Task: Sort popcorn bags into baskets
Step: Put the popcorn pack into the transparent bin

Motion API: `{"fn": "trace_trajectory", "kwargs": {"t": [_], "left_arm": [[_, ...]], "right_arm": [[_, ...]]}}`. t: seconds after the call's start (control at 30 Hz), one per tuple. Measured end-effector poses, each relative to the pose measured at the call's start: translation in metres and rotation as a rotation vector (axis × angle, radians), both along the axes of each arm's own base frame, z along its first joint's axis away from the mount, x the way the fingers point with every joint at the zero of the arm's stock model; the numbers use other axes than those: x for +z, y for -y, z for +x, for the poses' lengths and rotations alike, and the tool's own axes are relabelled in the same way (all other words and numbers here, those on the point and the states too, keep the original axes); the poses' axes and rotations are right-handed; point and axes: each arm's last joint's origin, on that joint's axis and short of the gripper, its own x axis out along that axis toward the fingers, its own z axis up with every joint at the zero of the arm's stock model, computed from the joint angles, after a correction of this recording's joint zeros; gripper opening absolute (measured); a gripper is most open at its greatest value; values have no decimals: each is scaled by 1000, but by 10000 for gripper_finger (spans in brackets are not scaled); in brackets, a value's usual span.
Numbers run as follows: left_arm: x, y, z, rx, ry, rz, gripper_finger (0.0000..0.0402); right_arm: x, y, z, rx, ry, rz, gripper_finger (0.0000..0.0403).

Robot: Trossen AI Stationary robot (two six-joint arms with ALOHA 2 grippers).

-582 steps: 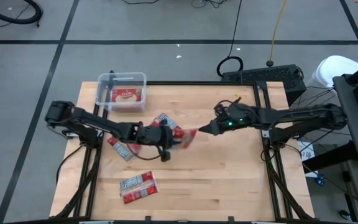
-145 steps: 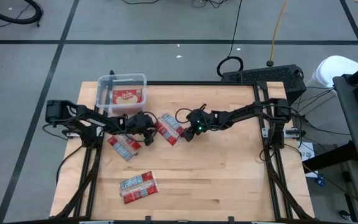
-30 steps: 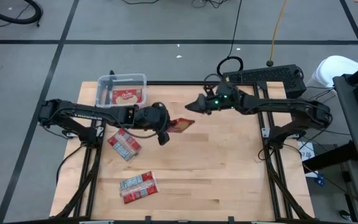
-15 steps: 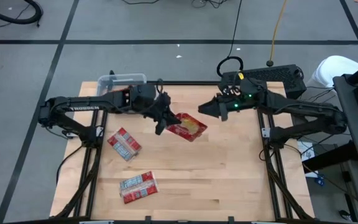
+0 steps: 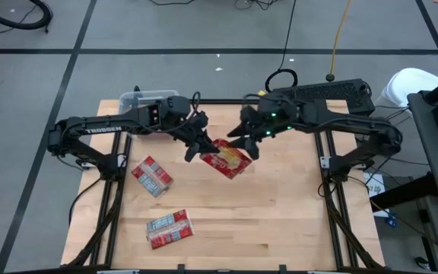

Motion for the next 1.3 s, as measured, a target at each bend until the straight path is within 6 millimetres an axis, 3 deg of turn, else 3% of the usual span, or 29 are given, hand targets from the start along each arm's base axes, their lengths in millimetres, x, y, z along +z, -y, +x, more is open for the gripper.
{"fn": "trace_trajectory", "kwargs": {"t": [0.27, 0.7, 0.9, 1.1, 1.2, 1.3], "left_arm": [[0, 1, 0, -8, 1, 9, 30], [-1, -1, 0, 29, -7, 27, 40], [27, -3, -9, 133, 49, 140, 123], [65, -12, -38, 399, 33, 340, 220], [85, -15, -53, 469, 97, 410, 250], [92, -21, -68, 531, 105, 429, 265]], "right_arm": [[-26, -1, 23, 94, -76, 12, 195], [-27, 0, 28, 122, -58, 8, 12], [-26, 5, 25, 89, -66, 27, 29], [-20, 22, 17, 21, -48, 52, 17], [-12, 32, 9, -35, -27, 67, 10], [-3, 43, 1, -122, 18, 62, 11]]}}
